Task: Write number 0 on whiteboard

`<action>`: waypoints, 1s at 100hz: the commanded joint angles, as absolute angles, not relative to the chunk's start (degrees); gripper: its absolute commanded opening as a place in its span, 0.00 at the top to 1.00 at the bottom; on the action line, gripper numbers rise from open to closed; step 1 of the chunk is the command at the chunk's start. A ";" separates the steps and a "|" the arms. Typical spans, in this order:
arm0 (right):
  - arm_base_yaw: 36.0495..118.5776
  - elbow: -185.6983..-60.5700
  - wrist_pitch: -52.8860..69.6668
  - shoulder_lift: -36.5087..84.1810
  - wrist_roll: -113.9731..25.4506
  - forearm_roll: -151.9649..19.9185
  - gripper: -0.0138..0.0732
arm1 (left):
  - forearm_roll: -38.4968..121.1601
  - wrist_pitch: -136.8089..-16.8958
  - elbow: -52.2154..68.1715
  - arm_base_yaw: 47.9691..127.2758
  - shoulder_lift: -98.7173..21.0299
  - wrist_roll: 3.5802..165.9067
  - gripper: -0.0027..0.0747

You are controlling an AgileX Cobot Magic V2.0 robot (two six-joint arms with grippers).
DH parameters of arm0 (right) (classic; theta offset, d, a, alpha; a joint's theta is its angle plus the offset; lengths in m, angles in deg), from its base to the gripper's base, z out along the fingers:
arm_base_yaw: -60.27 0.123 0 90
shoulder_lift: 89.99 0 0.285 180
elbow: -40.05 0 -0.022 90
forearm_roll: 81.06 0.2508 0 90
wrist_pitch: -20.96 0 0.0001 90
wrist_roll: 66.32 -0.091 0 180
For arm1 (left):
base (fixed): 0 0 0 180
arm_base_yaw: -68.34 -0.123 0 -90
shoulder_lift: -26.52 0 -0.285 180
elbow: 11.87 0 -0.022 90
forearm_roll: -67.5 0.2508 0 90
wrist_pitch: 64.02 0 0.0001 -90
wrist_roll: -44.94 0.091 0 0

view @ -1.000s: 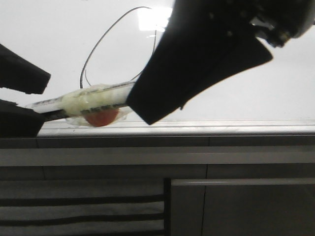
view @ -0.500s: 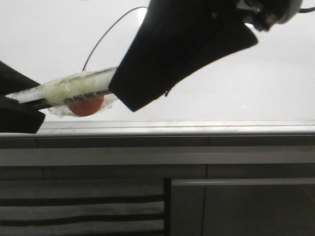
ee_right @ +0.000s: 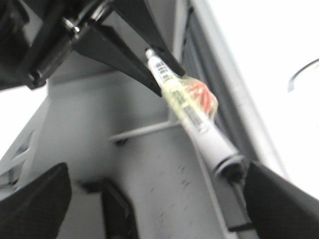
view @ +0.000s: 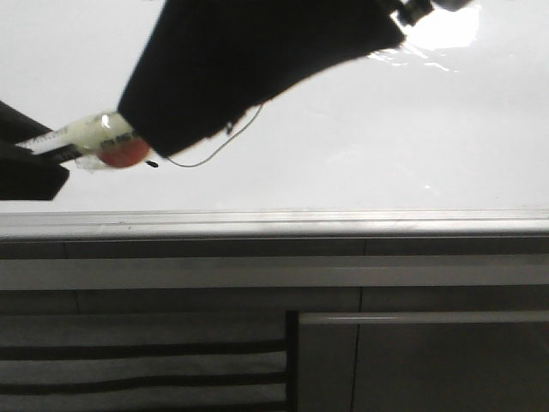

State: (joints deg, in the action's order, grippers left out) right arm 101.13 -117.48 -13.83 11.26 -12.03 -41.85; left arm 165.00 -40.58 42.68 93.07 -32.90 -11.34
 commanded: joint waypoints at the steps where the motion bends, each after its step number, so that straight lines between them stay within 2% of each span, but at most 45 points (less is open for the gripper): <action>1: 101.22 -119.39 -6.42 14.67 -11.78 -40.52 0.09 | 161.72 -47.96 39.98 93.28 -32.82 -17.60 0.99; 21: 101.22 -119.39 2.70 17.26 -11.78 -40.52 0.09 | 161.72 -58.15 37.07 93.28 -35.68 -38.08 0.99; 53: 101.22 -119.39 2.82 17.20 -11.78 -40.52 0.09 | 161.72 -62.57 31.63 93.28 -47.17 -59.04 0.99; 66: 101.22 -119.39 2.82 17.20 -11.78 -40.52 0.09 | 161.72 -66.13 30.71 93.28 -49.99 -63.23 0.99; 100: 101.22 -119.27 2.47 17.20 -11.78 -40.52 0.09 | 161.72 -65.88 30.28 93.28 -54.29 -64.28 0.99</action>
State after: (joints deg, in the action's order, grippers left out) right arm 101.13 -117.48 -0.21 15.68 -12.03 -41.74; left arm 162.73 -62.84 32.09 93.13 -53.90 -63.17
